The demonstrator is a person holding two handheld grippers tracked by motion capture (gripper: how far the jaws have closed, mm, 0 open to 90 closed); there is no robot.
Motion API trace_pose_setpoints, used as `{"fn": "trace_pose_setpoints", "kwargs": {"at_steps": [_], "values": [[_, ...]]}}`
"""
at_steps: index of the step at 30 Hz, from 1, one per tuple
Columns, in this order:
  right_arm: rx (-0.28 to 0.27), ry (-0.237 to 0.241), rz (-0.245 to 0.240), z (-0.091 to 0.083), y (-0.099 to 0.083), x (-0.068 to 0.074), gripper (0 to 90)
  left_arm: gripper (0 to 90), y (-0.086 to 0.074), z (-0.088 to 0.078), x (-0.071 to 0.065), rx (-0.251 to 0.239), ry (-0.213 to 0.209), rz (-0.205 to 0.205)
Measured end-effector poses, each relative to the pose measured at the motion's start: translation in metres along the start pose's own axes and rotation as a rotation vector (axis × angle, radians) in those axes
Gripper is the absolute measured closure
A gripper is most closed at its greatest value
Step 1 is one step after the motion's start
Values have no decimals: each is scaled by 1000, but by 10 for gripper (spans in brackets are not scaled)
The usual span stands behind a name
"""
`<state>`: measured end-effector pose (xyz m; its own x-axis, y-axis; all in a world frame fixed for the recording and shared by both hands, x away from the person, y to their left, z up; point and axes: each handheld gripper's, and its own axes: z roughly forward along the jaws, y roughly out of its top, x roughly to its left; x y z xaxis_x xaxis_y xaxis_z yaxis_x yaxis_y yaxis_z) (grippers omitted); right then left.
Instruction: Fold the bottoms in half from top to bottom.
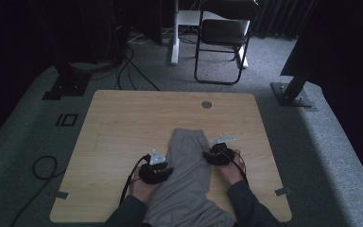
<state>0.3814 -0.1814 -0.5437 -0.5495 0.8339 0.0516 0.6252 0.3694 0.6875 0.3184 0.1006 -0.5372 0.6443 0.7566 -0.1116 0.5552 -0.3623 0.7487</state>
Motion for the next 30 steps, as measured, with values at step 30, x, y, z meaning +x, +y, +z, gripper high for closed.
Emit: {"fn": "trace_pose_setpoints", "kwargs": {"at_steps": [30], "values": [[59,-75,42,37,43,-14,539,550,63,78,42,83,145,-77]]}}
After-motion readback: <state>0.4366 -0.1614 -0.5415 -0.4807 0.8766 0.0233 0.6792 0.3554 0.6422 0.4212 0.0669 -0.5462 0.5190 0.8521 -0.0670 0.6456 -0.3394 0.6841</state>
